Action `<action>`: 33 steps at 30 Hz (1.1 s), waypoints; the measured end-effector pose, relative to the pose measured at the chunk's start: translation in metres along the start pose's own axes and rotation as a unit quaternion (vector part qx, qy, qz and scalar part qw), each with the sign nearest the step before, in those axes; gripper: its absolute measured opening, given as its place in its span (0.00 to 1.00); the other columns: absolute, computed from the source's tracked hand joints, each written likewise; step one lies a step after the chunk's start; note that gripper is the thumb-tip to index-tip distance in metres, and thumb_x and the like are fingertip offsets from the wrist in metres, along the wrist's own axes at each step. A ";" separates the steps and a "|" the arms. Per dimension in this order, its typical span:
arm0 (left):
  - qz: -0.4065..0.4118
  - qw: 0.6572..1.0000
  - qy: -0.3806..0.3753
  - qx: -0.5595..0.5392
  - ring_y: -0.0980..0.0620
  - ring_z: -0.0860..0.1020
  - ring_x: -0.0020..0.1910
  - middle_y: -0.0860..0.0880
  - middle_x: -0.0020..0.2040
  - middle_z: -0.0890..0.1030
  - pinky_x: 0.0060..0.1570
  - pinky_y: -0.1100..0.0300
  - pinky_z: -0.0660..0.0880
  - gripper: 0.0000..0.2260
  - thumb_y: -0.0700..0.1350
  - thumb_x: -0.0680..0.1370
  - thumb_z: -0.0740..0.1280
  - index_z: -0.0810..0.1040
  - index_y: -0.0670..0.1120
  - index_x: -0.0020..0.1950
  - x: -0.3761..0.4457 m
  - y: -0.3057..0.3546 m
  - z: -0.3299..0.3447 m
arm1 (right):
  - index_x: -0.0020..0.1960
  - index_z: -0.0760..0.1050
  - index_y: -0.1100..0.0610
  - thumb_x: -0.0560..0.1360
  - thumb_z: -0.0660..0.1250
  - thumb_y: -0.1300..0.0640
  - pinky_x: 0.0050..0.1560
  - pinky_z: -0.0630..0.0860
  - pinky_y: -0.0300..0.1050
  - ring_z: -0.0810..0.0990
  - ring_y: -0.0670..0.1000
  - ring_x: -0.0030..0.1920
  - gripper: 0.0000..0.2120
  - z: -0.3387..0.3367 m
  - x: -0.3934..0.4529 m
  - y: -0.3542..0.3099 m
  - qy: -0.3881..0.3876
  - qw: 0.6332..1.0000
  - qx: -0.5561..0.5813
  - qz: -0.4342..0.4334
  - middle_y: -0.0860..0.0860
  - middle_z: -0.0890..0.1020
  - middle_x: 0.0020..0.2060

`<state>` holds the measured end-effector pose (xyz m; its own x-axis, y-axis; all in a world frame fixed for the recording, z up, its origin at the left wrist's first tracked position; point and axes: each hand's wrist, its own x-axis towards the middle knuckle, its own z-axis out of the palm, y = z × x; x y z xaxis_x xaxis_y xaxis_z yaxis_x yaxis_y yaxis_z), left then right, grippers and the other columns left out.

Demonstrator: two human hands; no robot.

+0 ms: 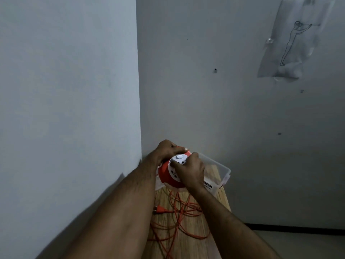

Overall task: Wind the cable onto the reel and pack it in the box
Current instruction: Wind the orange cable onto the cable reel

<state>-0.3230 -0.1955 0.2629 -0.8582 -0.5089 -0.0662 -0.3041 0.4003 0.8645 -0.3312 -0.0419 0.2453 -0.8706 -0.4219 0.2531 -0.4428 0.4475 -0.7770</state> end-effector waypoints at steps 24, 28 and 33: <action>0.011 0.993 -0.104 0.052 0.59 0.85 0.31 0.56 0.35 0.87 0.31 0.65 0.76 0.11 0.65 0.69 0.78 0.87 0.60 0.33 -0.002 -0.032 0.012 | 0.68 0.75 0.54 0.66 0.78 0.43 0.54 0.81 0.56 0.83 0.60 0.56 0.33 0.005 -0.027 0.048 -0.113 0.867 -0.332 -0.353 0.59 0.81 0.59; 0.017 0.996 -0.083 0.038 0.56 0.86 0.32 0.55 0.35 0.87 0.33 0.63 0.77 0.13 0.65 0.68 0.78 0.87 0.57 0.35 0.002 -0.033 0.015 | 0.67 0.75 0.53 0.72 0.73 0.43 0.56 0.82 0.50 0.84 0.53 0.54 0.26 0.009 -0.023 0.047 -0.104 0.941 -0.209 -0.247 0.53 0.83 0.59; 0.030 0.998 -0.058 0.020 0.54 0.86 0.32 0.52 0.36 0.88 0.32 0.63 0.78 0.15 0.63 0.67 0.80 0.88 0.51 0.37 0.005 -0.031 0.021 | 0.64 0.72 0.51 0.72 0.75 0.45 0.52 0.80 0.40 0.81 0.47 0.53 0.24 0.020 -0.032 0.040 -0.024 0.996 -0.012 -0.087 0.47 0.81 0.54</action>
<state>-0.3264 -0.1946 0.2249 -0.9168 -0.3924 -0.0744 -0.2651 0.4585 0.8483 -0.3165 -0.0259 0.1944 -0.7695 -0.5315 0.3540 -0.5910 0.3826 -0.7102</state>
